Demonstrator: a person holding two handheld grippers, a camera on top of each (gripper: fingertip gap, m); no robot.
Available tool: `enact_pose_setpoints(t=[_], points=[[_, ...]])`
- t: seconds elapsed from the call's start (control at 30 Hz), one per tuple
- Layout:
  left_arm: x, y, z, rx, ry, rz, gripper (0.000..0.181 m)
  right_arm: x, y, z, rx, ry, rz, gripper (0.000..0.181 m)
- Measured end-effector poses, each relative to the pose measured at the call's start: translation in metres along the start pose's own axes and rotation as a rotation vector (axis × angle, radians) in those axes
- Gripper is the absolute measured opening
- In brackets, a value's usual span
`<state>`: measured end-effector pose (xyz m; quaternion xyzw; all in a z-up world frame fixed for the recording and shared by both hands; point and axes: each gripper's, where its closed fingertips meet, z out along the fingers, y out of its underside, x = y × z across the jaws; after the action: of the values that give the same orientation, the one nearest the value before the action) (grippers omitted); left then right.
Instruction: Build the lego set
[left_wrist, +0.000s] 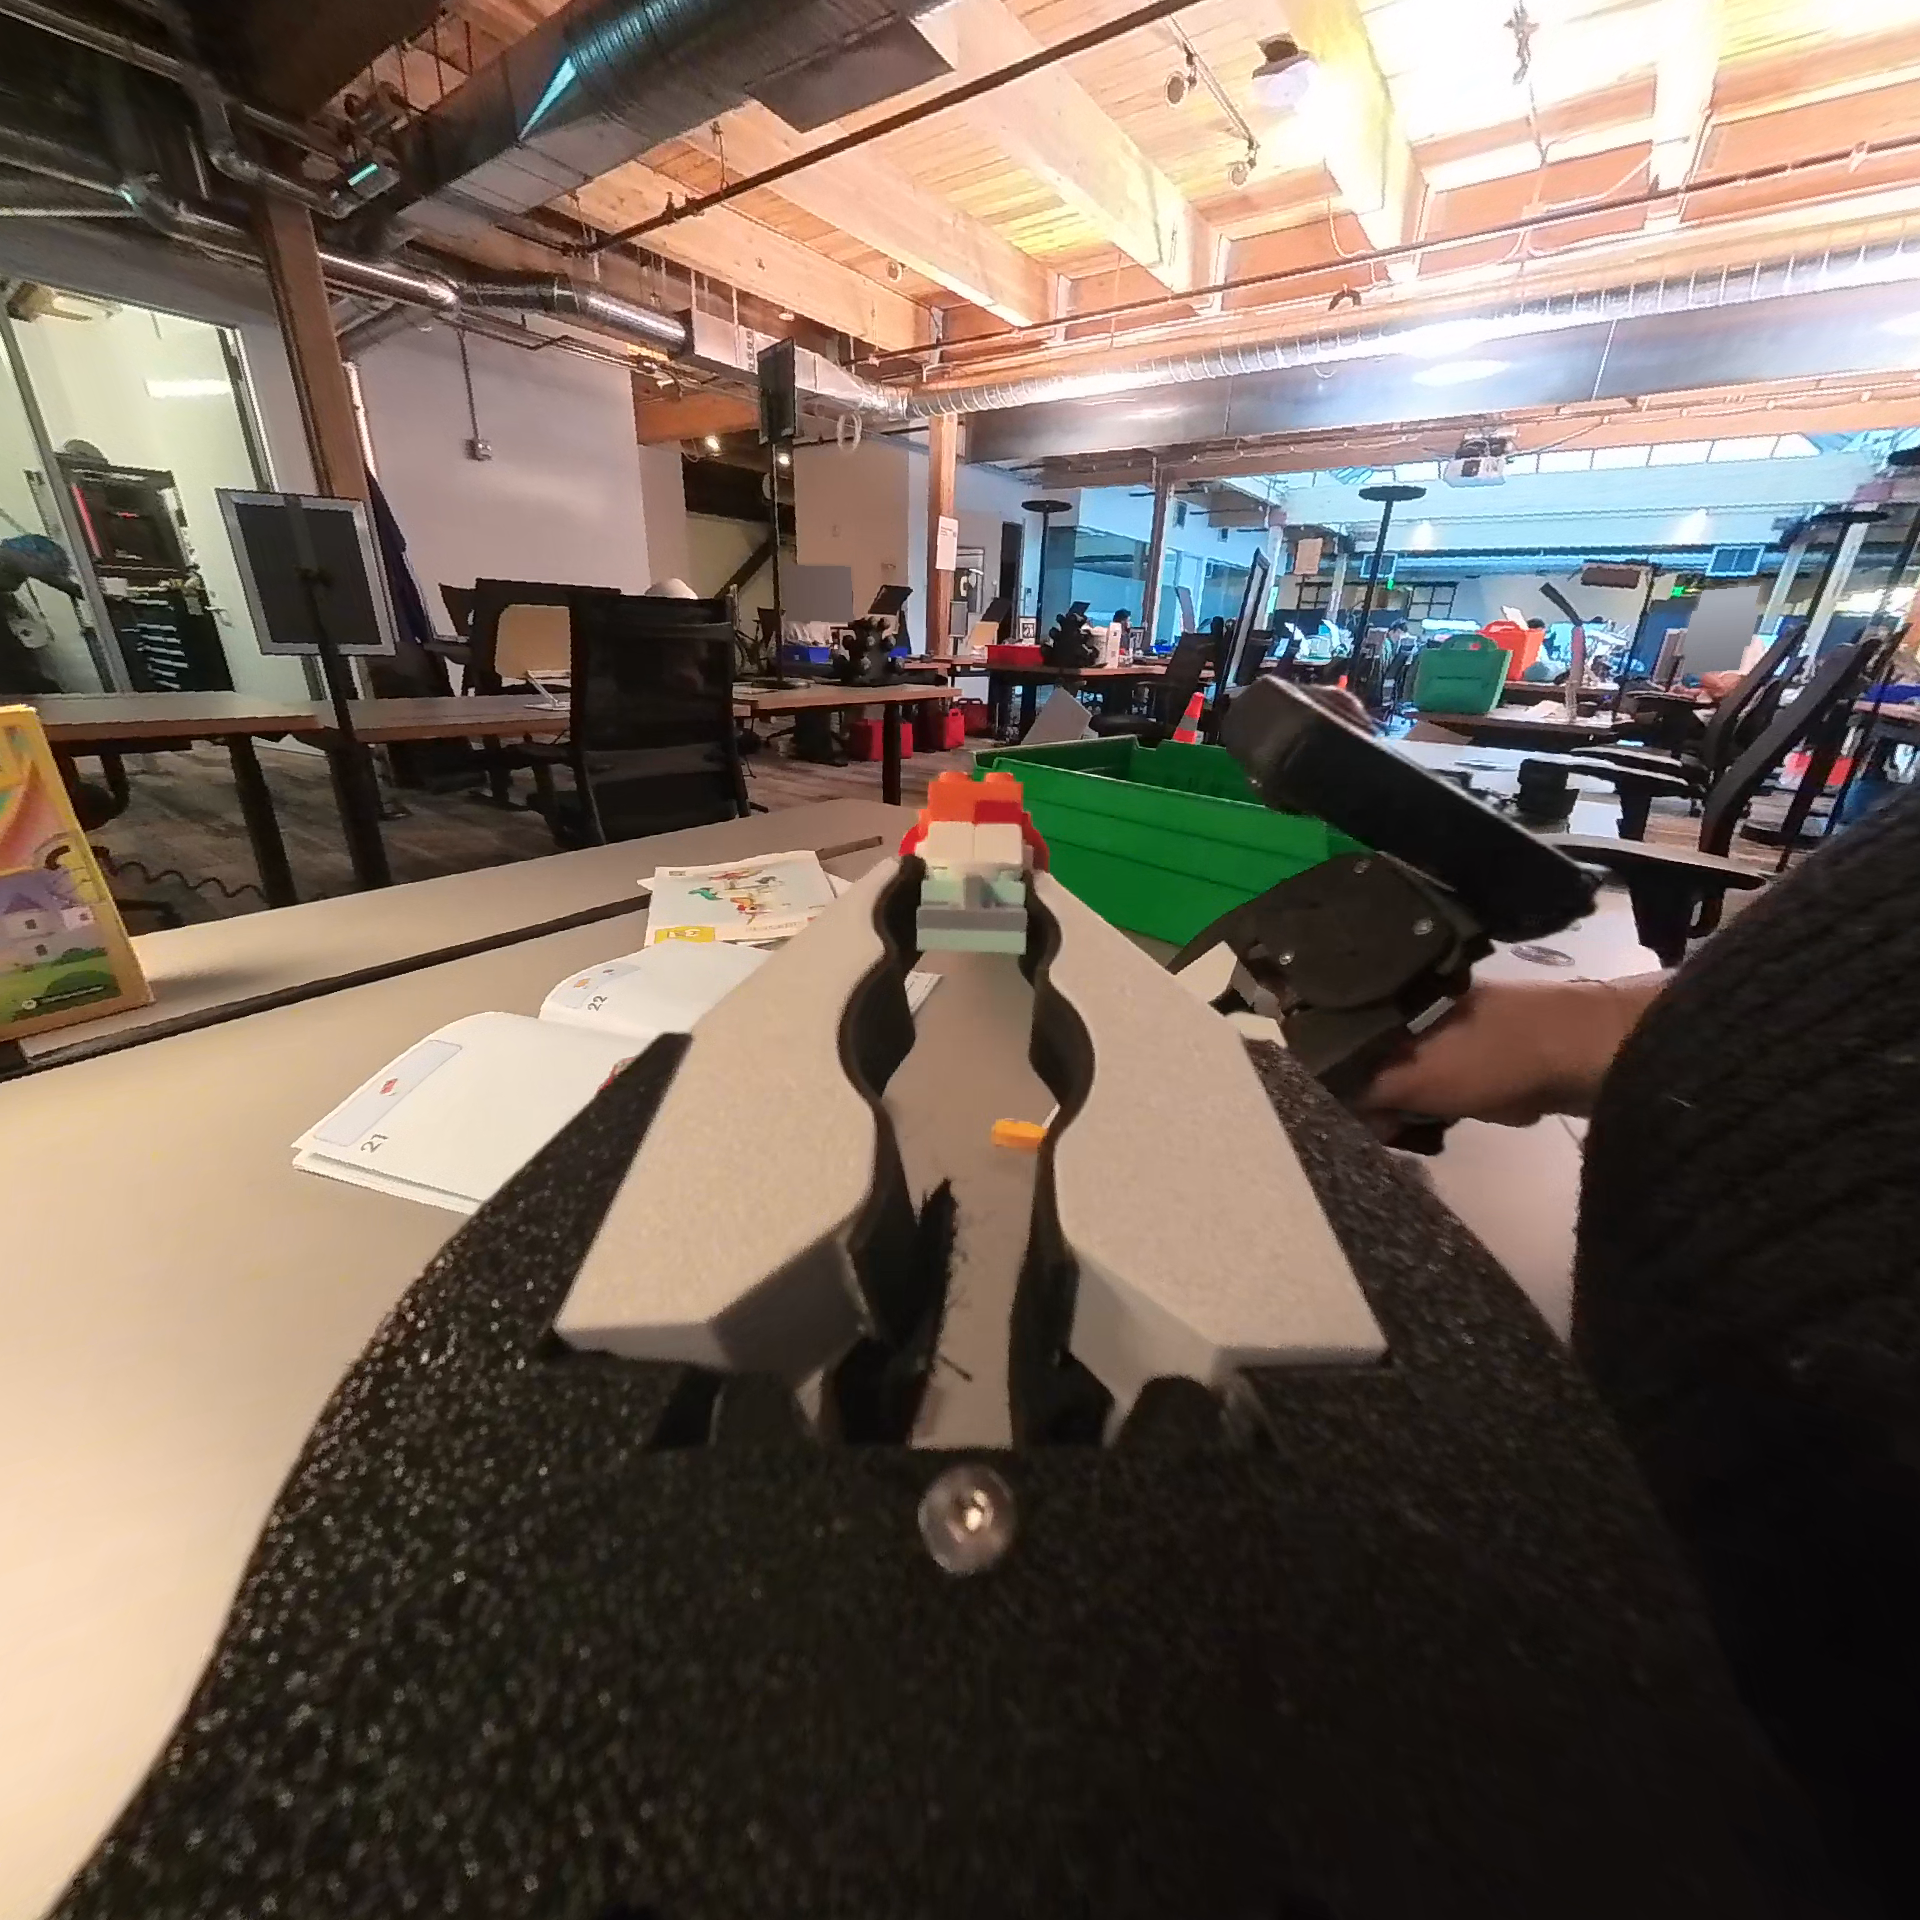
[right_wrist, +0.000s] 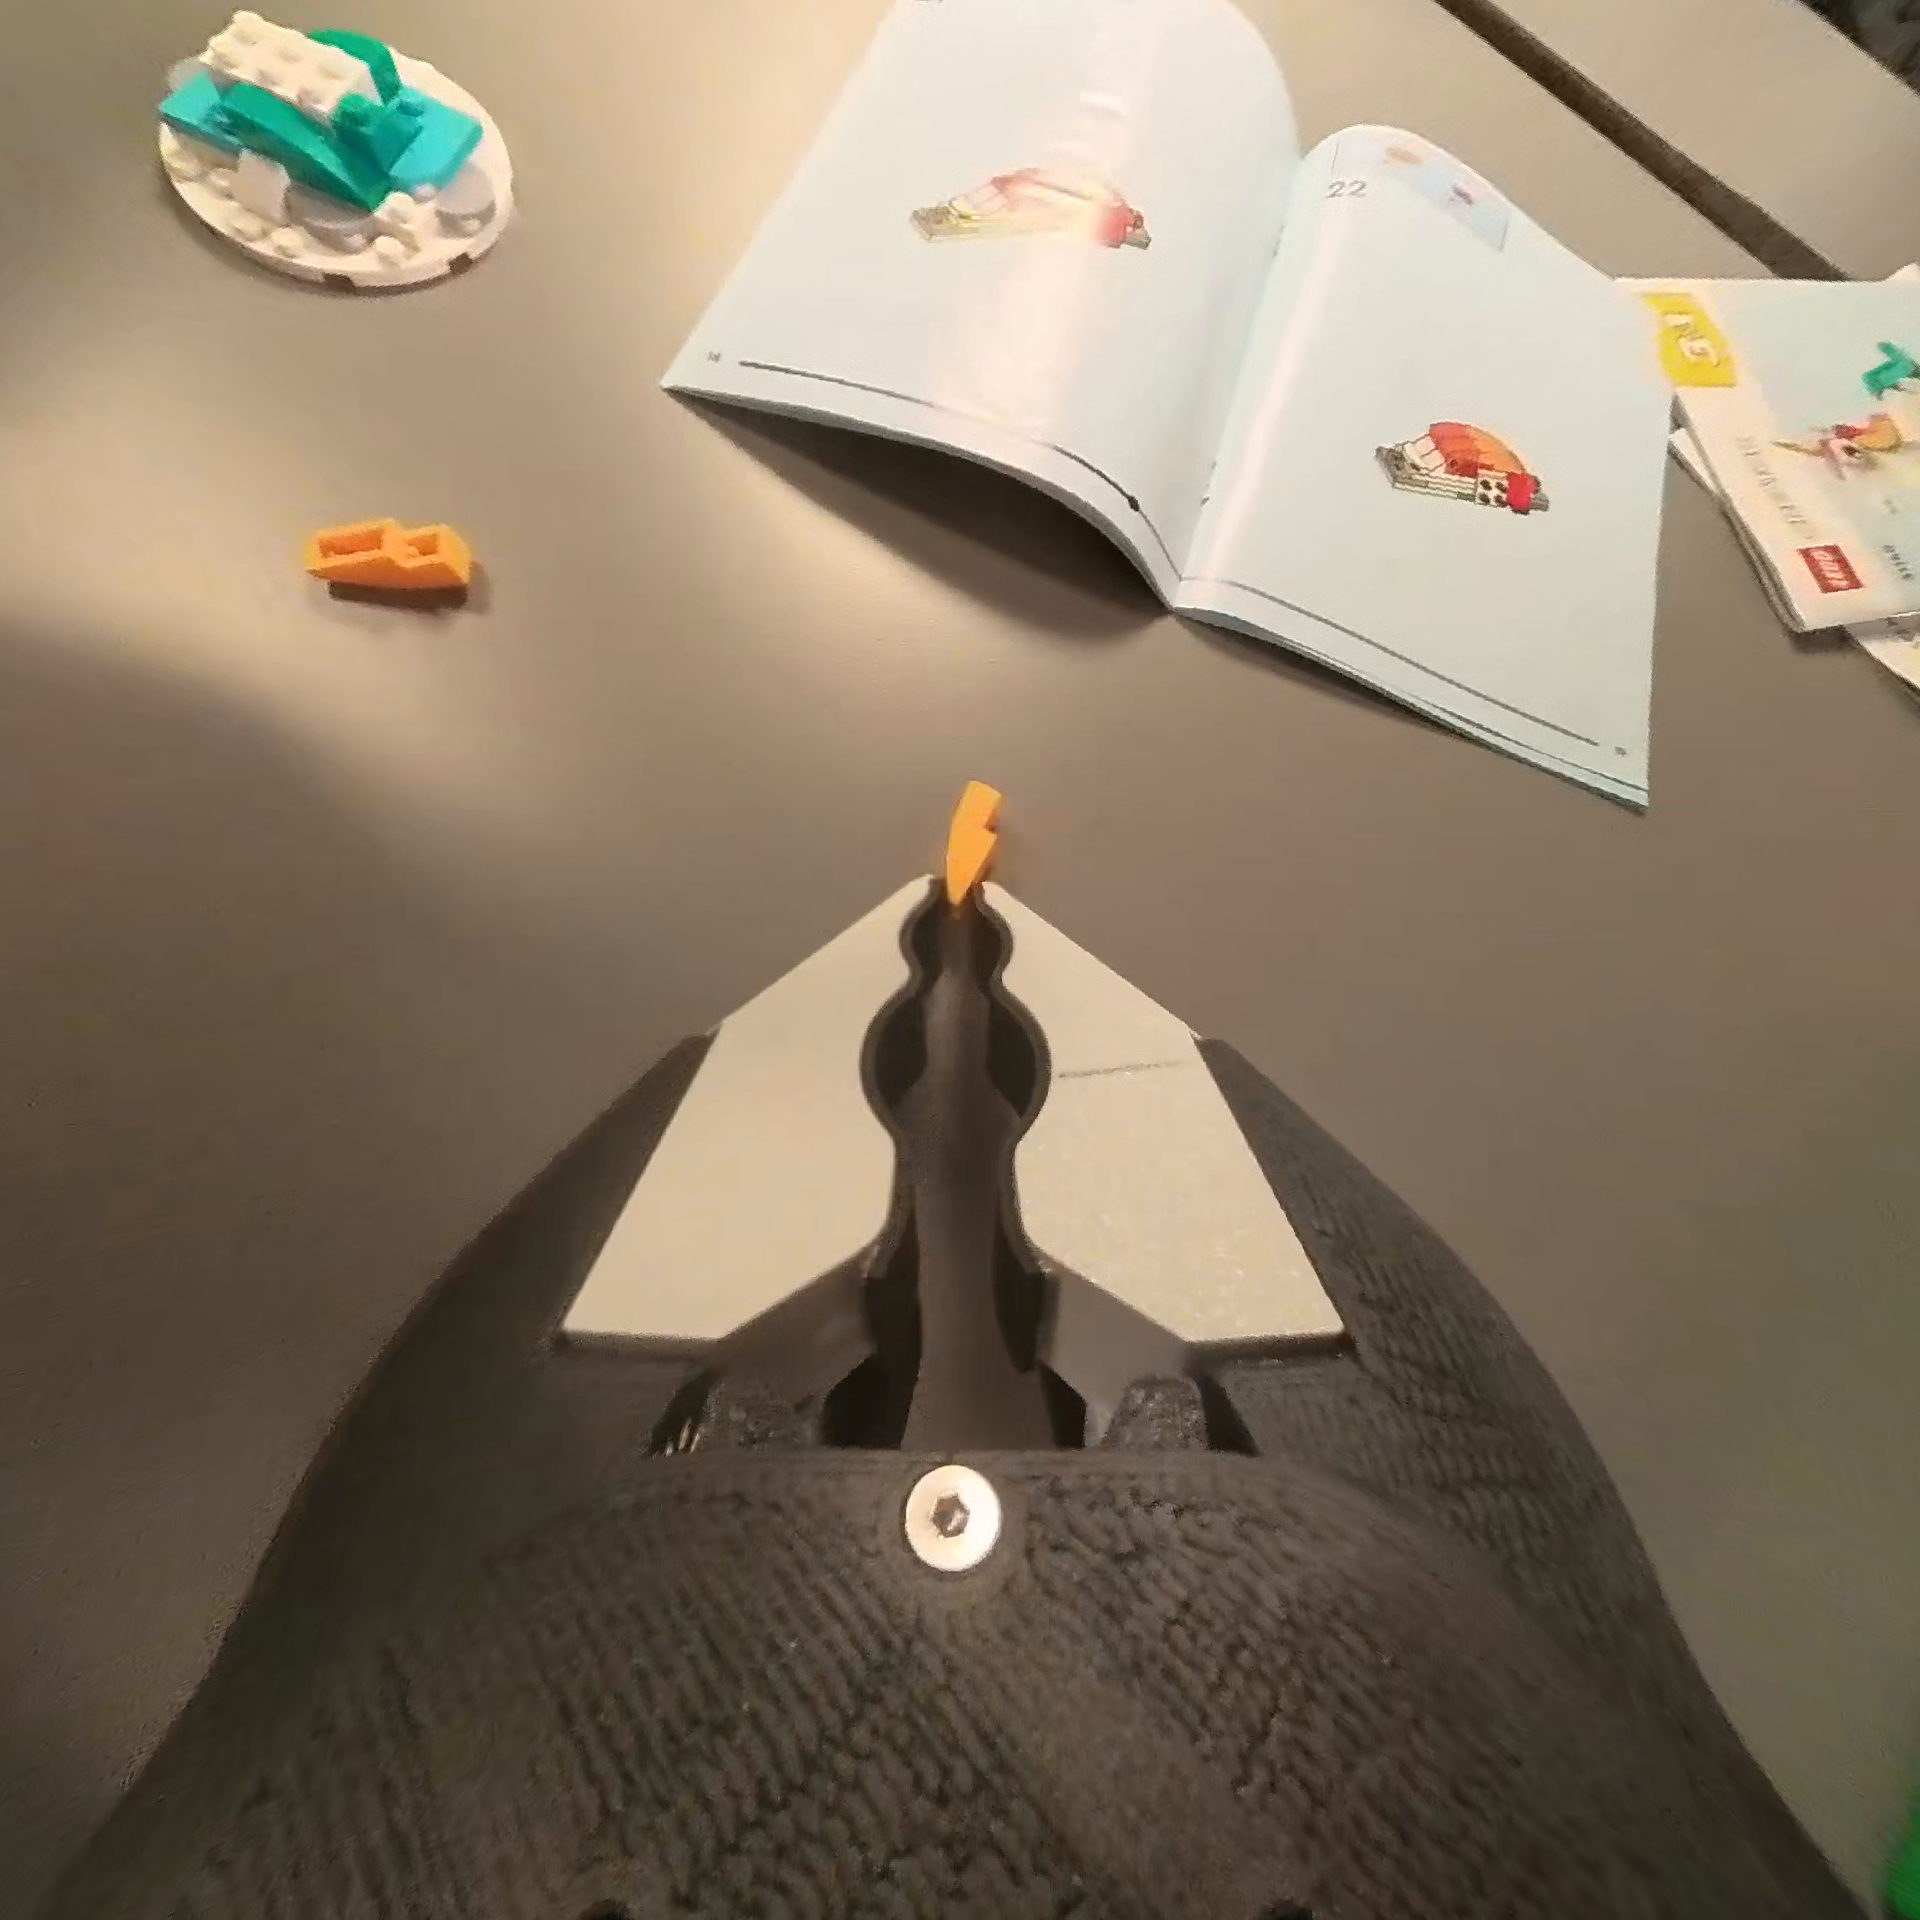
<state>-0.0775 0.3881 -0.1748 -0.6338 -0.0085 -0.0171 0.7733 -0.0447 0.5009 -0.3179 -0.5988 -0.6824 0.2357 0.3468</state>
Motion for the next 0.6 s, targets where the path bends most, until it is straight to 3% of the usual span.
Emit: enact_pose_setpoints(t=[0.03,0.13,0.3,0.4,0.6], points=[[0.0,0.0,0.0,-0.001,0.001,-0.001,0.015,0.001,0.001,0.0,-0.004,-0.011,0.01,0.002],[0.001,0.0,0.0,0.003,0.005,-0.004,0.015,-0.001,0.002,-0.004,-0.008,-0.164,0.217,0.002],[0.006,-0.003,0.0,0.013,0.026,-0.004,0.015,-0.004,0.007,-0.026,-0.083,-0.625,0.935,0.001],[0.012,-0.004,0.002,0.02,0.05,-0.002,0.015,0.009,0.021,-0.033,-0.158,-0.655,1.105,0.001],[0.023,-0.003,0.005,0.031,0.093,-0.009,0.015,0.023,0.039,-0.041,-0.292,-0.555,1.102,0.005]])
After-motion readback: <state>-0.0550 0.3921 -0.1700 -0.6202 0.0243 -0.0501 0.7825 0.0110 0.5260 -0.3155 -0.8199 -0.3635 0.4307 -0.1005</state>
